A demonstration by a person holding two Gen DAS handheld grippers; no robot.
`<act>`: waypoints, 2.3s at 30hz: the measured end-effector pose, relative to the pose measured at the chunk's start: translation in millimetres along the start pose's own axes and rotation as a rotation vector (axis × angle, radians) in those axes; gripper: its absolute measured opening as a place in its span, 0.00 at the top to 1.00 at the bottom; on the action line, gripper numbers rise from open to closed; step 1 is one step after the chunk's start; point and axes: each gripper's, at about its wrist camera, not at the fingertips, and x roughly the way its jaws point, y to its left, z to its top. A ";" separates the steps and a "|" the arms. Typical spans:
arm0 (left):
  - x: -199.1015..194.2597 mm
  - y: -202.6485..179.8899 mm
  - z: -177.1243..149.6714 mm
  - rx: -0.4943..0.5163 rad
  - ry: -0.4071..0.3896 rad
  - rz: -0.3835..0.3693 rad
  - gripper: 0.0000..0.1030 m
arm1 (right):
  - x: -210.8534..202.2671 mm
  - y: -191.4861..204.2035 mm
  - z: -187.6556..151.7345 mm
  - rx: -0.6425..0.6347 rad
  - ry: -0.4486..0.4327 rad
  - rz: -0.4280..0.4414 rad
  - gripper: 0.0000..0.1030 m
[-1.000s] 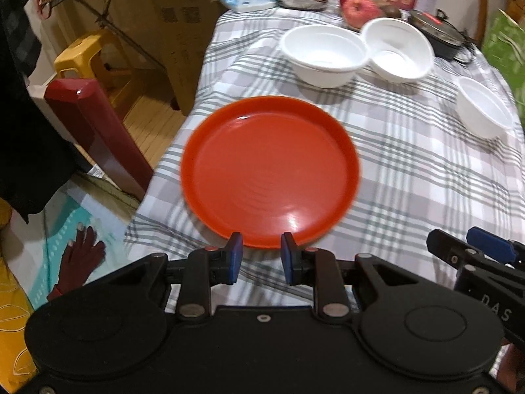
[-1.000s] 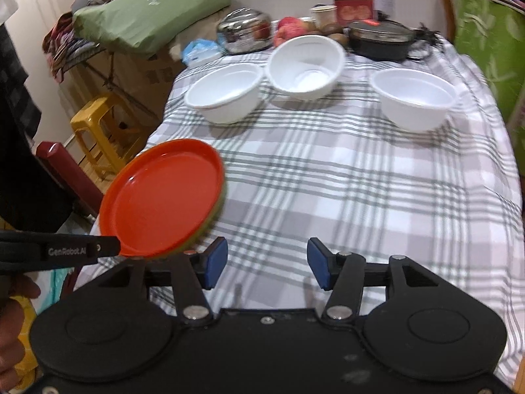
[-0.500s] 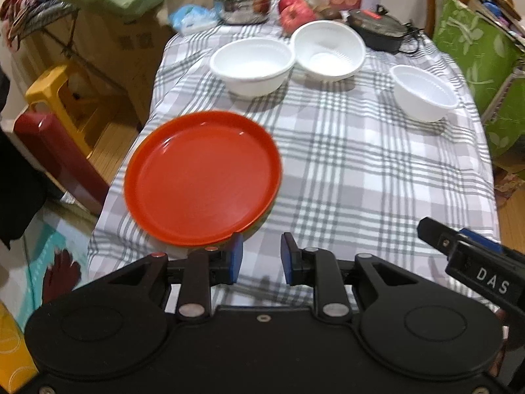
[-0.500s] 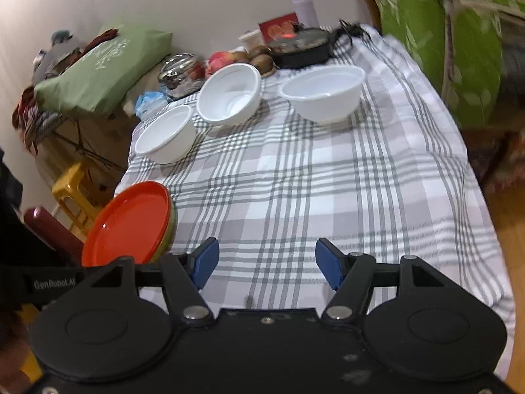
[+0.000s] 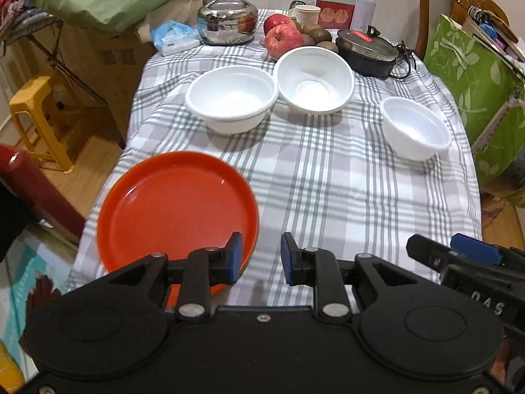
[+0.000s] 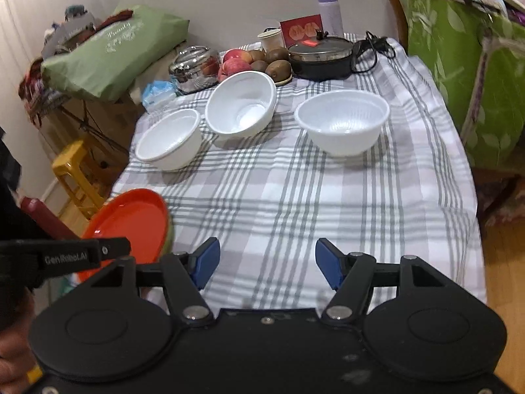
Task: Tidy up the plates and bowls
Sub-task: 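Move both tools away from the plate stack toward the white bowls, then grip the rim of a white bowl near the fruit tray with the right tool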
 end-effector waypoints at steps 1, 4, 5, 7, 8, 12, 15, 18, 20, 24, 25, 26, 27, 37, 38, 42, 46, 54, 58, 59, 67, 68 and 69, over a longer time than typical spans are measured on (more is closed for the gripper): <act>4.4 0.7 5.0 -0.004 0.006 -0.013 0.69 | 3.8 0.2 4.0 -0.013 0.007 -0.002 0.34; 16.6 3.0 19.0 -0.015 0.020 -0.025 0.69 | 17.8 -0.3 19.9 -0.032 0.020 0.008 0.35; 20.0 3.1 23.6 -0.016 0.023 -0.025 0.69 | 21.9 0.0 25.6 -0.037 0.019 0.010 0.35; 25.8 3.3 33.6 -0.016 0.024 -0.029 0.69 | 29.6 1.3 37.8 -0.057 0.007 0.007 0.35; 28.4 3.7 39.6 -0.015 0.022 -0.029 0.69 | 32.3 2.4 42.4 -0.072 -0.003 0.006 0.35; 36.8 6.8 67.1 -0.011 0.010 -0.037 0.69 | 44.3 6.0 67.5 -0.113 -0.048 0.005 0.36; 44.7 8.2 92.2 0.007 -0.001 -0.038 0.69 | 54.6 3.7 89.4 -0.085 -0.084 0.005 0.36; 53.3 8.3 116.0 0.028 -0.026 -0.019 0.69 | 67.0 4.4 113.2 -0.069 -0.101 0.000 0.36; 60.4 8.9 130.8 0.040 -0.032 -0.010 0.69 | 75.6 5.5 127.4 -0.069 -0.105 0.003 0.36; 79.4 7.9 158.4 0.074 -0.034 -0.006 0.69 | 99.0 8.5 154.8 -0.089 -0.098 -0.010 0.36; 84.6 7.4 164.1 0.085 -0.035 -0.003 0.69 | 105.3 8.7 161.1 -0.095 -0.097 -0.012 0.36; 89.7 7.1 169.2 0.097 -0.034 -0.001 0.69 | 111.1 8.6 165.9 -0.099 -0.096 -0.017 0.36; 93.8 6.2 173.6 0.108 -0.032 0.002 0.69 | 117.3 8.1 170.6 -0.103 -0.096 -0.024 0.36; 139.5 -1.1 204.1 0.187 0.003 0.019 0.69 | 169.2 9.8 193.6 -0.159 -0.059 -0.062 0.36; 144.0 -2.7 206.5 0.193 0.010 0.018 0.69 | 174.4 10.8 194.8 -0.163 -0.053 -0.067 0.36; 161.7 -5.8 213.3 0.201 0.025 0.019 0.69 | 194.6 12.4 198.8 -0.168 -0.024 -0.071 0.38; 176.4 -8.2 217.0 0.231 0.032 0.037 0.69 | 211.8 13.5 201.4 -0.169 -0.004 -0.080 0.38; 178.0 -1.8 221.1 0.222 0.027 -0.042 0.67 | 238.1 14.1 205.8 -0.178 0.042 -0.099 0.47; 172.8 9.3 229.7 0.183 0.005 -0.054 0.67 | 248.3 11.7 209.9 -0.172 0.067 -0.124 0.51; 173.9 10.2 231.0 0.193 0.012 -0.050 0.67 | 250.2 10.8 210.8 -0.168 0.070 -0.128 0.51; 186.8 9.4 227.8 0.234 0.097 -0.110 0.67 | 263.0 4.6 217.1 -0.148 0.112 -0.129 0.52; 189.9 7.3 226.4 0.240 0.112 -0.108 0.67 | 264.1 4.0 217.1 -0.148 0.114 -0.127 0.52; 193.6 4.0 224.6 0.251 0.124 -0.094 0.69 | 264.8 4.2 217.1 -0.147 0.116 -0.126 0.52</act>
